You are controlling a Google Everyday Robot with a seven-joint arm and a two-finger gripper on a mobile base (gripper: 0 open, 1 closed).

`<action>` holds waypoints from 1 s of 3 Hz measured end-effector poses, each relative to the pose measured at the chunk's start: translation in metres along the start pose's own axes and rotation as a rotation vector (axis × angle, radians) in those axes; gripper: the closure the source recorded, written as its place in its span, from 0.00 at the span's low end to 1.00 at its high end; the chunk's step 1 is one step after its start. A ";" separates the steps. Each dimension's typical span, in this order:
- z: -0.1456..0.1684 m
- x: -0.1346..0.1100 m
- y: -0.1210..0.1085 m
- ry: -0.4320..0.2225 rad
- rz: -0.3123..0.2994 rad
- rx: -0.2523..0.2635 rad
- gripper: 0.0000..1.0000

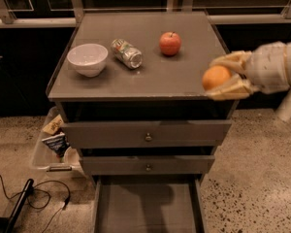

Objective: Place orange into bottom drawer

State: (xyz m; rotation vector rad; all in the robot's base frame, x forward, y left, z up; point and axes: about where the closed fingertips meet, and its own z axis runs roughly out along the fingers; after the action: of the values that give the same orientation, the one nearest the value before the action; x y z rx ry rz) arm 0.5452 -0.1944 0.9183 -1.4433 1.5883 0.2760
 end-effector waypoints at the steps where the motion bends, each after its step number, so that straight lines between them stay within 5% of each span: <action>1: 0.001 0.038 0.048 0.019 0.035 0.041 1.00; 3: 0.080 0.150 0.127 0.149 0.161 -0.087 1.00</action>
Offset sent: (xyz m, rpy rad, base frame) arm -0.0680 -0.0098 -0.2532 -0.0665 0.2559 -0.1159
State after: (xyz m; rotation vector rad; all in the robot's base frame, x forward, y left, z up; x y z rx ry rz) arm 0.4931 -0.2012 0.7125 -1.4307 1.8375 0.3417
